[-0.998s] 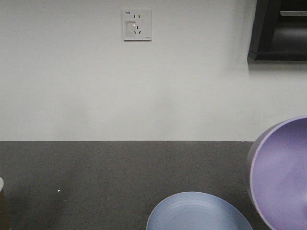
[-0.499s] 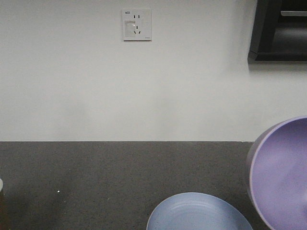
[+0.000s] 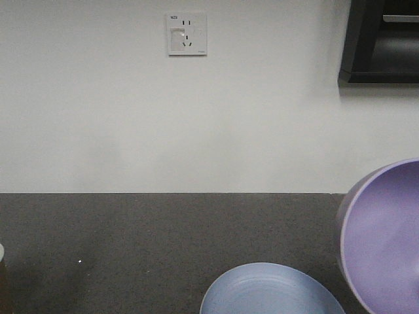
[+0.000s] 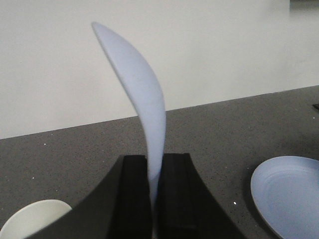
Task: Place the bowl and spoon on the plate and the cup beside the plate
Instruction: 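Lower the lavender bowl onto the blue plate and open the right gripper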
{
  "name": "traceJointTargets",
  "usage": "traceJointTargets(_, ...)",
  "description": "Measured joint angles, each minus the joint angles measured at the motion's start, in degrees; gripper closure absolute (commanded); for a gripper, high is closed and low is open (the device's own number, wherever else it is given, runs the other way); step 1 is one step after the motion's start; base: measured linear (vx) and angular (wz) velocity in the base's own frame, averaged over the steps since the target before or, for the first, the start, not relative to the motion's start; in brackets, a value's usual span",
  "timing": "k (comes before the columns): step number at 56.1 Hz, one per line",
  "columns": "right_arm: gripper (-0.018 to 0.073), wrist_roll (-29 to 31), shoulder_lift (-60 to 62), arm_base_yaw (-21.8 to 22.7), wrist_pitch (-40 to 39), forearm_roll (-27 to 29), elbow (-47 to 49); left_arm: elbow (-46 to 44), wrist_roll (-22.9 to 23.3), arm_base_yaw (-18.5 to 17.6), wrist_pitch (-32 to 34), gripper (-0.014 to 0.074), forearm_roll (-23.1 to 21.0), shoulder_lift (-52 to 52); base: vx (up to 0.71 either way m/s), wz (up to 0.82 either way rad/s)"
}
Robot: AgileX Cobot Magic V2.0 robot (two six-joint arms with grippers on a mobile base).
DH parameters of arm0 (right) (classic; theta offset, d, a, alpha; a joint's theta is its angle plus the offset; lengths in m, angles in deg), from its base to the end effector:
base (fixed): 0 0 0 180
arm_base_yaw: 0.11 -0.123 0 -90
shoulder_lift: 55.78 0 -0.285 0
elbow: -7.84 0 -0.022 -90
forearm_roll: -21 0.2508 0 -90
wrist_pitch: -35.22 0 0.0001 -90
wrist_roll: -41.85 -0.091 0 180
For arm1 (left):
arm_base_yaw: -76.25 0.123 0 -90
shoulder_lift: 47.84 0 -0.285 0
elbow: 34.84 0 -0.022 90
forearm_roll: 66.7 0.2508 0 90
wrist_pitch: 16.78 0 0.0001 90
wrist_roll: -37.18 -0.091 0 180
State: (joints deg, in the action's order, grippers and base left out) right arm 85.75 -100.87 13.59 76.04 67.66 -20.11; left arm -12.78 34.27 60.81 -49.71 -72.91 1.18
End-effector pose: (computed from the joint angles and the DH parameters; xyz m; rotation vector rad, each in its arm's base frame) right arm 0.1171 0.0160 0.4000 -0.2168 1.7724 0.2114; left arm 0.1252 -0.0401 0.4184 0.2498 1.8034 -0.2729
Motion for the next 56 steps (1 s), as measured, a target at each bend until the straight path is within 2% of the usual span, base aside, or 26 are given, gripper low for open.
traceJointTargets(13,0.0568,-0.2,-0.2,0.0,-1.3,6.5,0.0,0.0,0.0,0.0,0.0,0.0596,0.0,0.0,0.00,0.00)
traceJointTargets(20,0.0568,-1.8,-3.4,-1.8,-1.3,6.6,0.4,0.0,0.0,0.0,0.0,0.0596,0.0,0.0,0.00,0.00)
traceJointTargets(28,0.0568,-7.8,-11.3,-6.7,0.7,-1.0,3.6,0.0,0.0,0.0,0.1,0.0596,0.0,0.0,0.00,0.00)
traceJointTargets(39,0.0568,-22.8,-26.5,-15.6,5.1,-18.4,12.0,0.0,0.0,0.0,0.1,0.0596,0.0,0.0,0.00,0.00)
traceJointTargets(45,0.0568,-28.6,-35.2,-20.8,6.4,-26.5,15.7,0.0,0.0,0.0,0.0,0.0596,-0.1,0.0,0.00,0.00)
traceJointTargets(49,0.0568,-31.7,-40.5,-23.5,6.9,-29.9,17.8,0.0,0.0,0.0,0.0,0.0596,-0.1,0.0,0.00,0.00)
traceJointTargets(56,0.0568,-33.2,-47.8,-25.3,7.5,-30.8,20.4,0.0,0.0,0.0,-1.1,0.0596,-0.1,0.0,0.00,0.00)
